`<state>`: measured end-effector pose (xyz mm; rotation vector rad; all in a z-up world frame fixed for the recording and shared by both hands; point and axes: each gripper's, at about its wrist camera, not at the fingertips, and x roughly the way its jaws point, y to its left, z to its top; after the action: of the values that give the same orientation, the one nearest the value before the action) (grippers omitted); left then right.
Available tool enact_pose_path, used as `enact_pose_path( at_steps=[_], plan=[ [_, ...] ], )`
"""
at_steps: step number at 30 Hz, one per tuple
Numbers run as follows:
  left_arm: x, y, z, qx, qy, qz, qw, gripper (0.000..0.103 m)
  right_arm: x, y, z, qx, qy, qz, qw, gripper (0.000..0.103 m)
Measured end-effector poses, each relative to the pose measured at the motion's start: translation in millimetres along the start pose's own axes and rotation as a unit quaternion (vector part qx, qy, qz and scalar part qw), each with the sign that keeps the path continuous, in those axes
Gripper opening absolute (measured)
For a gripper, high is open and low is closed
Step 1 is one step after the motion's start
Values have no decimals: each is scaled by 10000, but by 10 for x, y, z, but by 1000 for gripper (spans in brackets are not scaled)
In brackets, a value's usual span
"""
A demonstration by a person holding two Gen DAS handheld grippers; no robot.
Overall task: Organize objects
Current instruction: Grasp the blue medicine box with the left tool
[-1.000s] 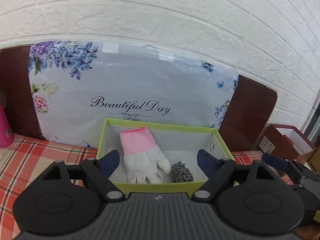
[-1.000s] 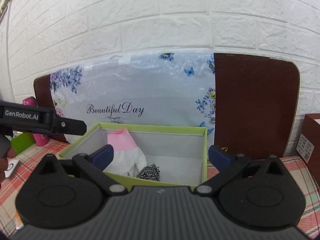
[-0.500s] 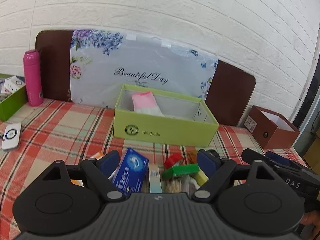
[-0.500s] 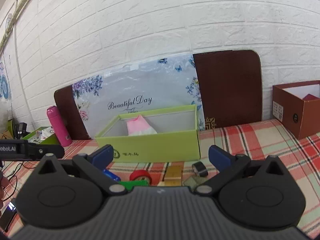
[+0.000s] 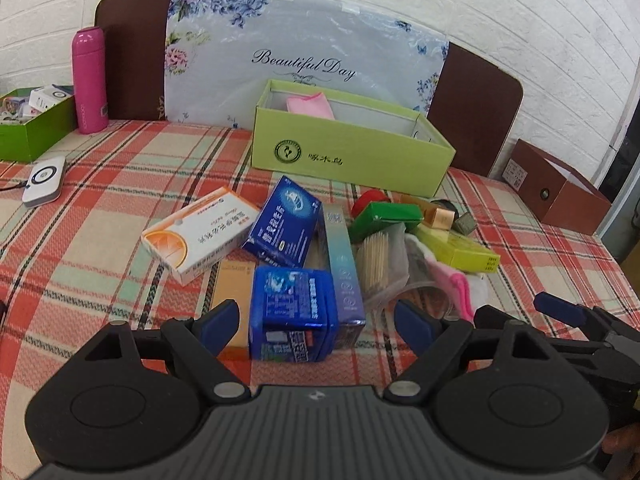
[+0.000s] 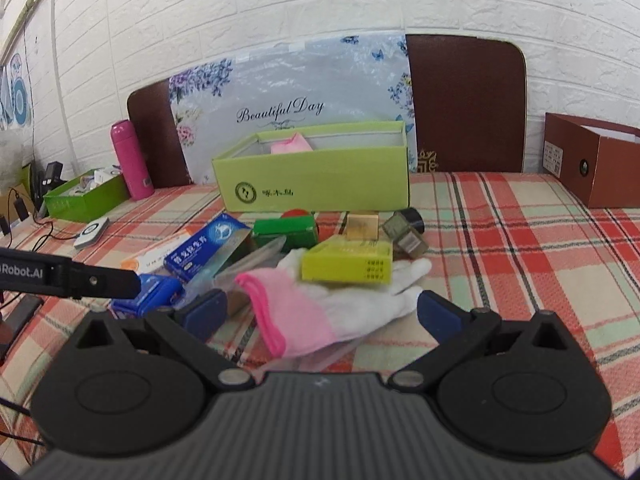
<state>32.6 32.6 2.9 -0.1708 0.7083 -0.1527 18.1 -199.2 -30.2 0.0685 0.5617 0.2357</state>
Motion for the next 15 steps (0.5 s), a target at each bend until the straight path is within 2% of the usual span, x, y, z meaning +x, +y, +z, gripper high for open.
enact_pose_path(
  at_steps=[9, 15],
  plan=[
    [60, 117, -68, -162, 126, 130, 9997, 88, 212, 158, -208, -13, 572, 2, 9984, 103],
    [152, 73, -36, -26, 118, 113, 9999, 88, 458, 308, -244, -121, 668, -182, 9975, 103]
  ],
)
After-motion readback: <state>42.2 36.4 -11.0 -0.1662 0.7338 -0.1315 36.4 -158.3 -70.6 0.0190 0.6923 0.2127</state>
